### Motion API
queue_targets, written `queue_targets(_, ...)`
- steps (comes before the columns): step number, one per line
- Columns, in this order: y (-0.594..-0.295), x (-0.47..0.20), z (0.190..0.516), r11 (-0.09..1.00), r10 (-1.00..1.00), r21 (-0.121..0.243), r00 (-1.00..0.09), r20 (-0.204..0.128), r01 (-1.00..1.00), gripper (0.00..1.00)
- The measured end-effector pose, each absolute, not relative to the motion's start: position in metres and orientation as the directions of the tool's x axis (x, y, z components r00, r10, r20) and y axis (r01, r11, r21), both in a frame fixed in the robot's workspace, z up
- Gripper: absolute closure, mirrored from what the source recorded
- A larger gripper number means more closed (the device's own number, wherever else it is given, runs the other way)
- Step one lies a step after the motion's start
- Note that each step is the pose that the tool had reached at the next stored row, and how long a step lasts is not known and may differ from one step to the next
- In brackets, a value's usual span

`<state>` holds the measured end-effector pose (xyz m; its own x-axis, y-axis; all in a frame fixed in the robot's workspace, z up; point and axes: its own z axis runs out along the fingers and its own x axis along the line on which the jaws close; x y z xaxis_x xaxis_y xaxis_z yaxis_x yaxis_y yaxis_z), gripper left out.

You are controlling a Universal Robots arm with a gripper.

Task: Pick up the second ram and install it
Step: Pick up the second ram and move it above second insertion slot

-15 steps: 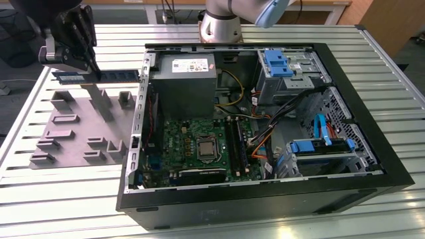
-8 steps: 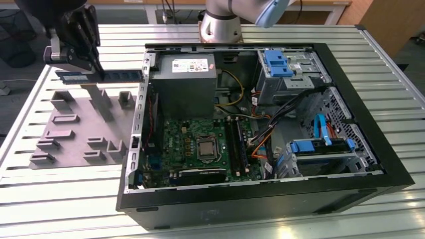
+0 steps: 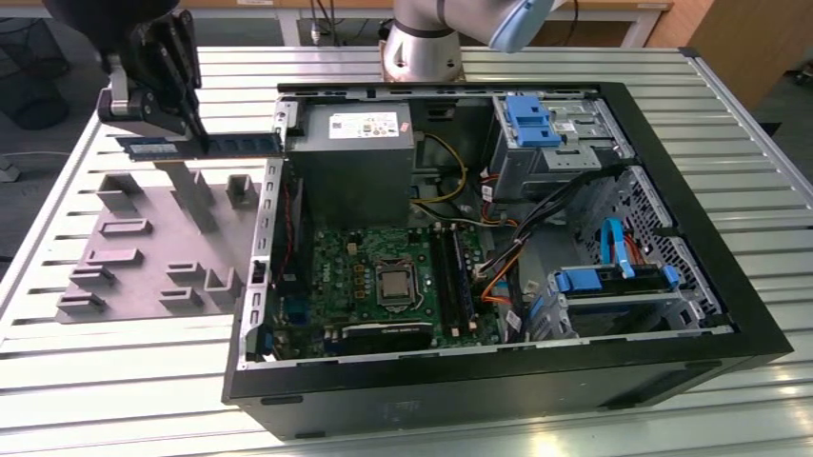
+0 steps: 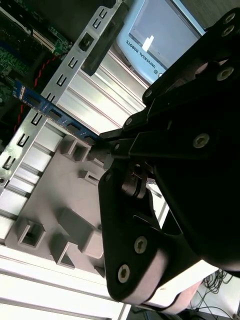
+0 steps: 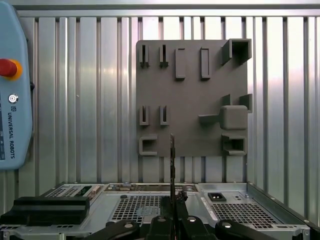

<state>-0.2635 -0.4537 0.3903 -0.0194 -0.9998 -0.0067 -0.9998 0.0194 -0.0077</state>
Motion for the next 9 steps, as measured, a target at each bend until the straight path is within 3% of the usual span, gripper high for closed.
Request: queue_targets(9,-0.4537,-0.2557,0.3903,0.019,-1.000,-0.008,-0.019,-0.007,-1.000,0.86)
